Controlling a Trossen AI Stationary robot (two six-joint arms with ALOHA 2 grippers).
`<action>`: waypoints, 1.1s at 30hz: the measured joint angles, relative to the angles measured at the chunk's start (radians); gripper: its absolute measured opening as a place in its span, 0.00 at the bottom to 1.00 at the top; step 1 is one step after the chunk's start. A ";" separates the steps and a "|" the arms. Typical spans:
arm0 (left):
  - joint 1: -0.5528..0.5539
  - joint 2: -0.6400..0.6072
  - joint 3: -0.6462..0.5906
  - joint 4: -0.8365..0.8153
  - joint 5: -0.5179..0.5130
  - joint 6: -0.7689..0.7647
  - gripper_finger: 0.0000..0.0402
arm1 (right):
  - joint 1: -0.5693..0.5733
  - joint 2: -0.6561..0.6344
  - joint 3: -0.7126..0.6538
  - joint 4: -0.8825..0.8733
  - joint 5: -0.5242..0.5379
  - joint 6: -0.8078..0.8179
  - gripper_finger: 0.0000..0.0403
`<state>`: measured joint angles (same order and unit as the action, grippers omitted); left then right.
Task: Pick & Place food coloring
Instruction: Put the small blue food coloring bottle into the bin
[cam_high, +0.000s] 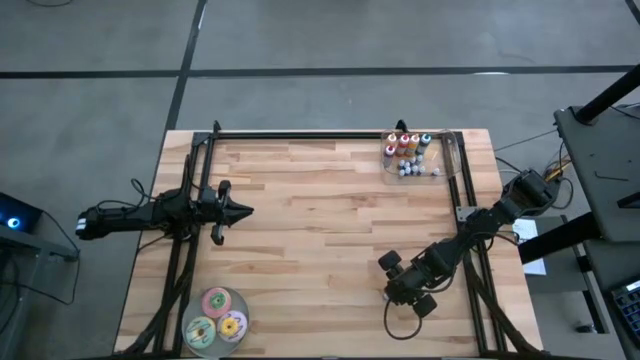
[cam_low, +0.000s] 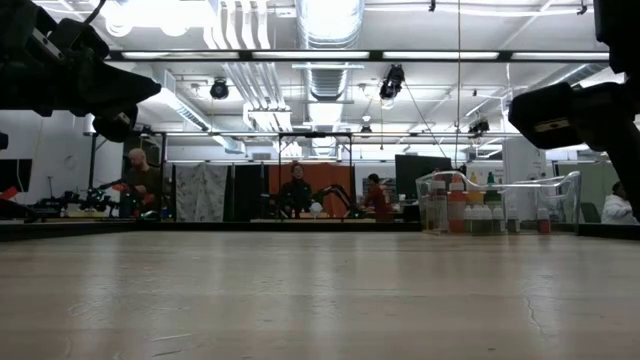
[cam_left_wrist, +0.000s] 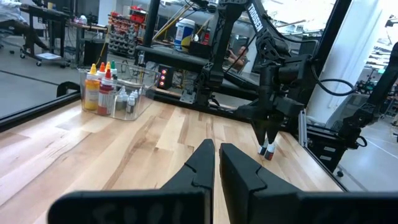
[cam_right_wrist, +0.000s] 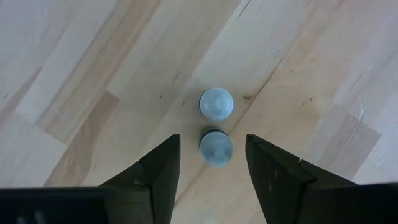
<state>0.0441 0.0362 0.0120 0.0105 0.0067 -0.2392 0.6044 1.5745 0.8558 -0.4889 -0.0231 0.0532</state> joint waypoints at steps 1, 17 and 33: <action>0.000 0.000 0.000 0.000 0.000 0.000 0.00 | 0.000 0.000 0.000 0.000 0.000 0.000 0.42; 0.000 0.000 0.000 0.000 0.000 0.000 0.00 | 0.000 0.000 -0.002 0.002 0.000 -0.005 0.24; 0.000 0.000 0.000 0.000 0.000 0.000 0.00 | -0.001 -0.035 0.024 -0.023 0.000 -0.027 0.13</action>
<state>0.0441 0.0364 0.0120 0.0105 0.0063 -0.2390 0.6037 1.5399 0.8799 -0.5114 -0.0231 0.0261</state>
